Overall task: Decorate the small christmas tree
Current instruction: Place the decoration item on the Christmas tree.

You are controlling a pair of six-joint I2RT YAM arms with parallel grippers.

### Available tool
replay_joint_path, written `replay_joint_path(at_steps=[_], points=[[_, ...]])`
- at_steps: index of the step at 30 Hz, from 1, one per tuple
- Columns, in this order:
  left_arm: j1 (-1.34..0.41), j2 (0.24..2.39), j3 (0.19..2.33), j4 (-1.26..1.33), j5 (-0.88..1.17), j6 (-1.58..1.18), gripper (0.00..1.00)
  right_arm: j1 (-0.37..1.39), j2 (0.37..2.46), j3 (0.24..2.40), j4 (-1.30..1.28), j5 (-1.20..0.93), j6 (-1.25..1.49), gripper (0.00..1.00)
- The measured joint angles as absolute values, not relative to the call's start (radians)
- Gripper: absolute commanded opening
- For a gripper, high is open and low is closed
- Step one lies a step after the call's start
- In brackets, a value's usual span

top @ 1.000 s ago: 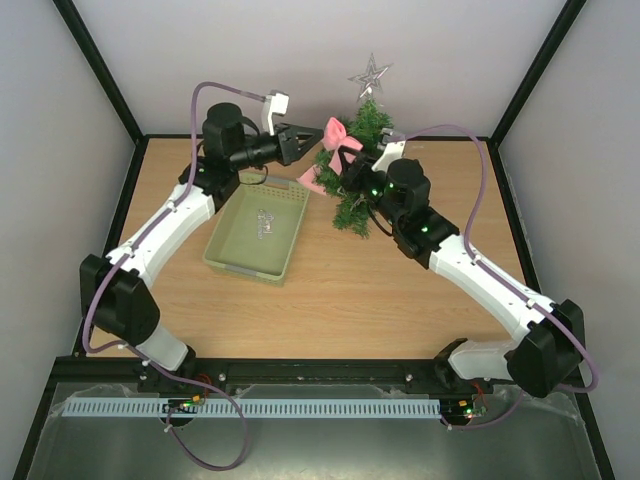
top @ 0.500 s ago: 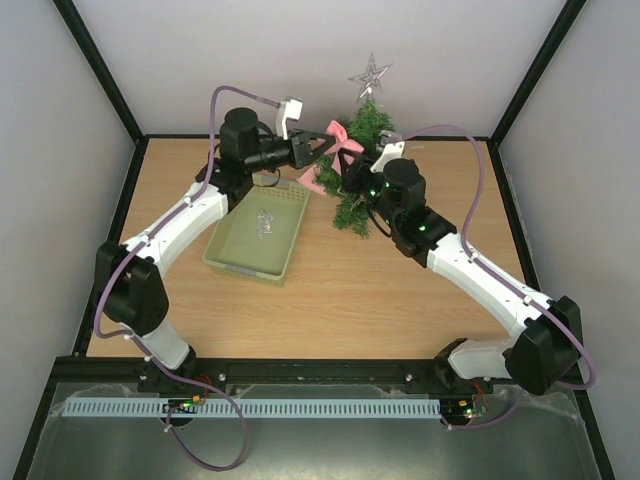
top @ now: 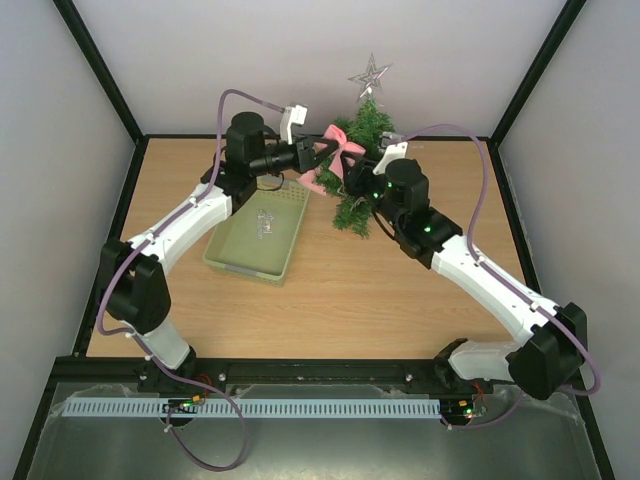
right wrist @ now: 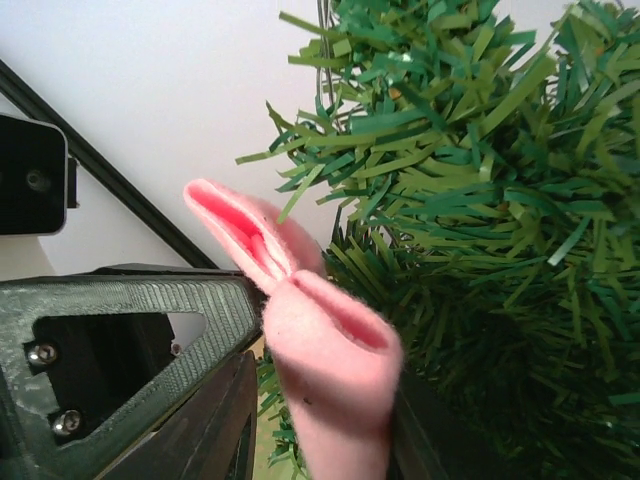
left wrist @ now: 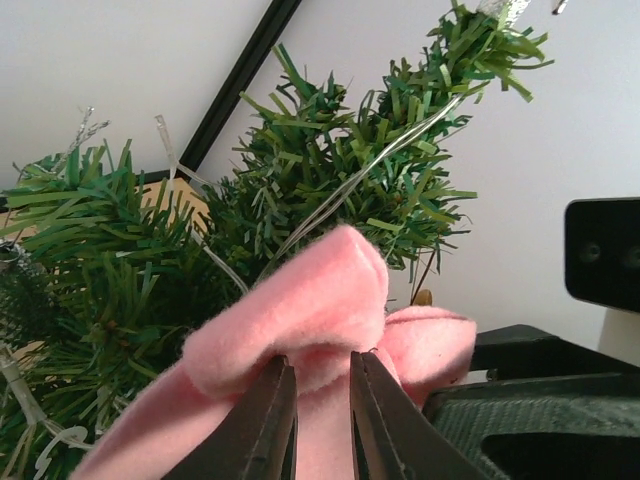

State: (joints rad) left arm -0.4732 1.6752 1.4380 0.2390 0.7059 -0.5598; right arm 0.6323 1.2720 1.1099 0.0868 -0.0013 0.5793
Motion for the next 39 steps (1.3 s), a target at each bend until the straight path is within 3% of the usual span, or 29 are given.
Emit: replay_joint_path(at_steps=[7, 10, 19, 30, 39], points=[[-0.473, 1.675, 1.434, 0.228, 0.678, -0.545, 0.18, 0.632, 1.250, 1.123, 0.071, 0.011, 0.557, 0.29], [-0.473, 1.675, 1.434, 0.218, 0.664, -0.537, 0.18, 0.632, 1.243, 1.123, 0.070, 0.026, 0.545, 0.22], [-0.473, 1.675, 1.434, 0.219, 0.654, -0.528, 0.22, 0.632, 1.245, 1.135, 0.060, 0.048, 0.517, 0.15], [-0.473, 1.680, 1.434, 0.239, 0.683, -0.532, 0.28, 0.632, 1.248, 1.135, 0.061, 0.062, 0.504, 0.14], [-0.473, 1.708, 1.450, 0.219, 0.711, -0.525, 0.31, 0.632, 1.246, 1.133, 0.061, 0.061, 0.498, 0.22]])
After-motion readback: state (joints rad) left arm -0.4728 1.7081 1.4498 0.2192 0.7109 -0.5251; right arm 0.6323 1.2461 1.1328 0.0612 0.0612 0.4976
